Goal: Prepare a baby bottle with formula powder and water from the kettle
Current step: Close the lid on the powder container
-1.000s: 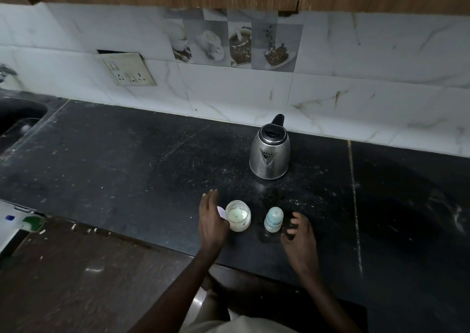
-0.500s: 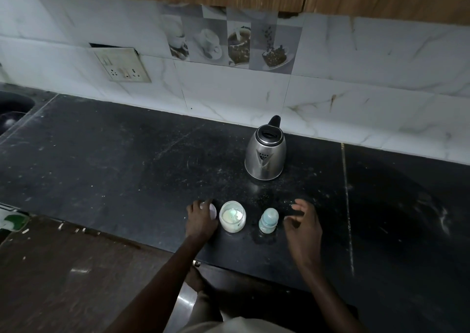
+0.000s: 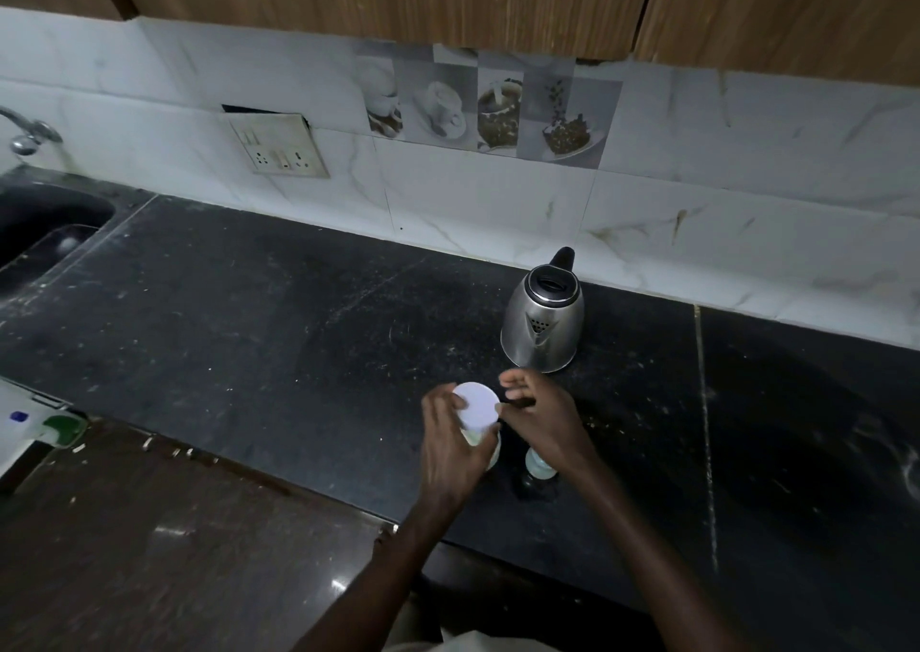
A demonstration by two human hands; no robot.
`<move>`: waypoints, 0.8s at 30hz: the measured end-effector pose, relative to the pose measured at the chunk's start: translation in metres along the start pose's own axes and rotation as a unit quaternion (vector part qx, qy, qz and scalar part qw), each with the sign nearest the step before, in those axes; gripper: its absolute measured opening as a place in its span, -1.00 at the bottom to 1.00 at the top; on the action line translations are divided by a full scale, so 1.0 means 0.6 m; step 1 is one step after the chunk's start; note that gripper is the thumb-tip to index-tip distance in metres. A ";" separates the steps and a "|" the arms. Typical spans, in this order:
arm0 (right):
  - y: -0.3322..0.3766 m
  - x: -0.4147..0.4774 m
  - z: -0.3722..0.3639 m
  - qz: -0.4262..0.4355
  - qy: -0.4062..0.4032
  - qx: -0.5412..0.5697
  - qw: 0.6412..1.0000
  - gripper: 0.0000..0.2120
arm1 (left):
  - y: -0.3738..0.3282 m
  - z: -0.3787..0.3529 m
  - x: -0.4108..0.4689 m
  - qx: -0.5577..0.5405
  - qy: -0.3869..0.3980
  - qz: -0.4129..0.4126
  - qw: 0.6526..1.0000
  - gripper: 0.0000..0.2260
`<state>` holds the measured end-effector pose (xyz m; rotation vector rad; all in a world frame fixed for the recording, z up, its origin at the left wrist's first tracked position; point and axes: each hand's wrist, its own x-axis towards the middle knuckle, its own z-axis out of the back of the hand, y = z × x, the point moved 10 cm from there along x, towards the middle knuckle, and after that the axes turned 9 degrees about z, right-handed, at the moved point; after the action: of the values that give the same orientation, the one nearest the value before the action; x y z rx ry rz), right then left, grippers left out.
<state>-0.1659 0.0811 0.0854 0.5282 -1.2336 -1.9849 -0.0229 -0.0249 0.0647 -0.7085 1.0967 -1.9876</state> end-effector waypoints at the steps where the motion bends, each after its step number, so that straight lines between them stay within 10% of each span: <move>1: 0.001 0.006 -0.018 0.006 0.052 -0.021 0.998 -0.51 | 0.003 -0.009 -0.006 -0.008 0.011 0.005 1.000 -0.55; 9: -0.021 0.011 -0.108 0.028 0.196 -0.185 0.963 -0.25 | 0.069 -0.047 -0.014 0.019 0.067 0.062 0.996 -0.59; 18: -0.022 0.007 -0.137 0.061 0.220 -0.256 0.939 -0.25 | 0.158 -0.059 -0.028 0.046 0.155 0.149 0.976 0.22; 24: -0.021 -0.003 -0.160 0.069 0.236 -0.266 0.932 -0.25 | 0.160 -0.067 -0.027 0.075 0.168 0.151 0.971 -0.25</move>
<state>-0.1052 0.0294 0.0305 0.5746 -0.4013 -1.8218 -0.0109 -0.0278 -0.0398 -0.1140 1.1523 -1.9369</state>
